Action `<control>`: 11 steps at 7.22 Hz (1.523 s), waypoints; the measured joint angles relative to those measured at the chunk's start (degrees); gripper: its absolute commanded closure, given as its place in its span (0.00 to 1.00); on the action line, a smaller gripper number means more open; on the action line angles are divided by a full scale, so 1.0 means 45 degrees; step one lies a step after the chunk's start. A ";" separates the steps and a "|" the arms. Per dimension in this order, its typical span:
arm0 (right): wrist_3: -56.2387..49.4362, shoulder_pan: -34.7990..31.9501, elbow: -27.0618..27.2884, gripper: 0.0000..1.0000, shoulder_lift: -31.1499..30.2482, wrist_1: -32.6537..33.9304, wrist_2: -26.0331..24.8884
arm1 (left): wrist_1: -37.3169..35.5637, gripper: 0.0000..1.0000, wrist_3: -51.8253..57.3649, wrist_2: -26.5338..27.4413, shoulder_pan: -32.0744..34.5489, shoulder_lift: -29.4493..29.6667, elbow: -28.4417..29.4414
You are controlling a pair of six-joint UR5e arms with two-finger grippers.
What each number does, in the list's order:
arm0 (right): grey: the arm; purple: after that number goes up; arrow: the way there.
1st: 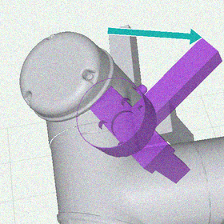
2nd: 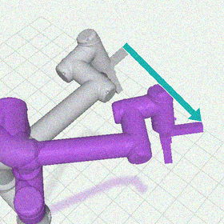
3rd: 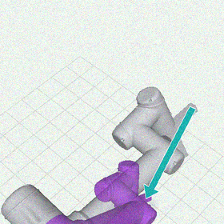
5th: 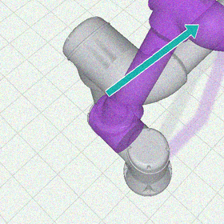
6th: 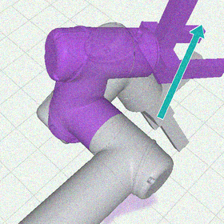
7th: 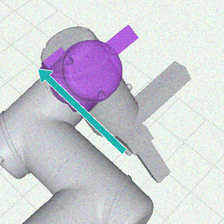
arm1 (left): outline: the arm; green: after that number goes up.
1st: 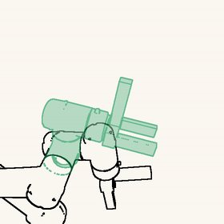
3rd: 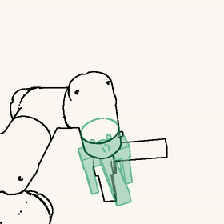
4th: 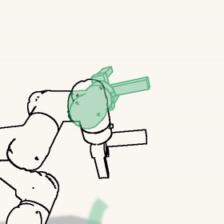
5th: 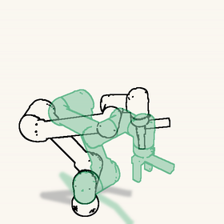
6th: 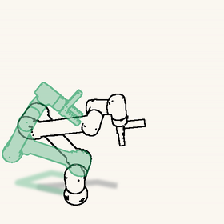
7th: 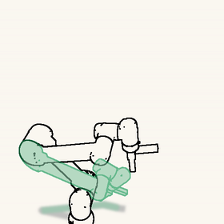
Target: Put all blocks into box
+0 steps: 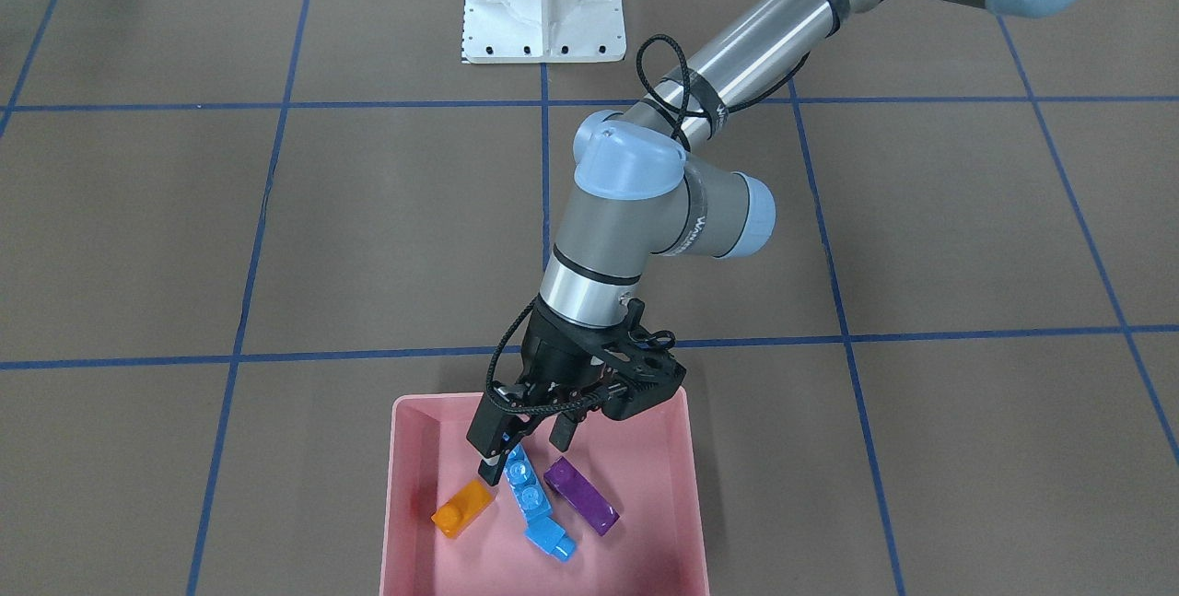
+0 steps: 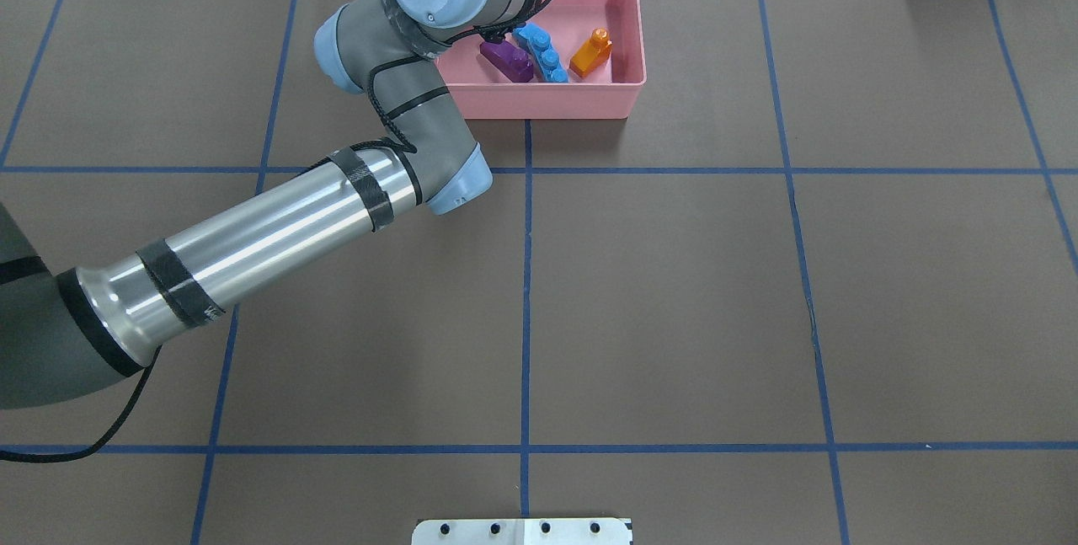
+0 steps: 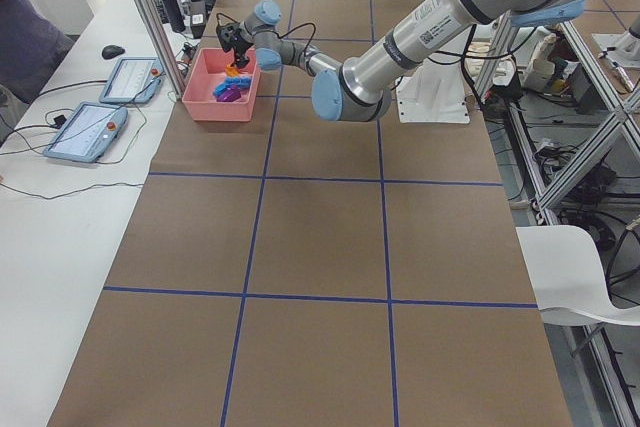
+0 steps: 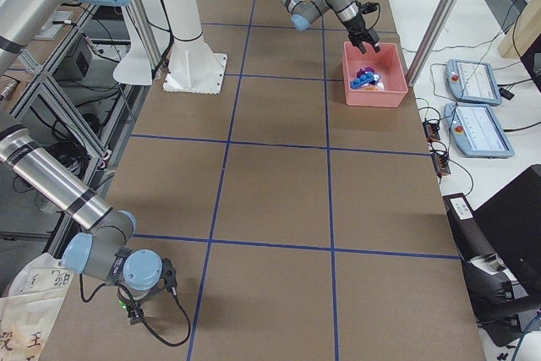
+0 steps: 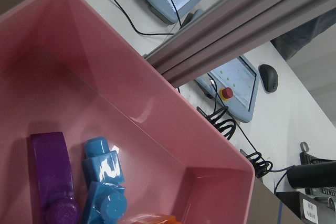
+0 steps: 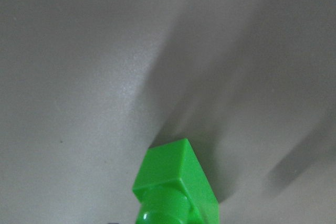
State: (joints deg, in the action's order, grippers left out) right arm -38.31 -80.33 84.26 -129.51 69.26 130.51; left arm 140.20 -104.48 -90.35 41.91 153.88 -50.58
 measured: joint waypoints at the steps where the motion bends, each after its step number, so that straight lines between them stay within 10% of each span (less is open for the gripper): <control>1: 0.0047 0.0000 -0.0047 0.40 0.0087 0.0004 0.0126 | -0.0007 0.00 0.0008 0.0000 -0.0026 -0.0020 -0.0066; 4: 0.0124 0.0001 -0.0823 0.95 0.0846 0.0001 0.0213 | -0.0034 0.00 0.0002 0.0014 -0.0170 -0.0048 -0.0167; 11: 0.0033 -0.0196 -0.0104 1.00 0.0639 -0.0832 0.0143 | -0.0025 0.00 -0.0104 0.0020 -0.0456 -0.0087 -0.0516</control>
State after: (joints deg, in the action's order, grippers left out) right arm -38.16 -81.22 83.79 -126.63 65.52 131.15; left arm 140.09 -104.95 -90.26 39.86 153.49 -52.90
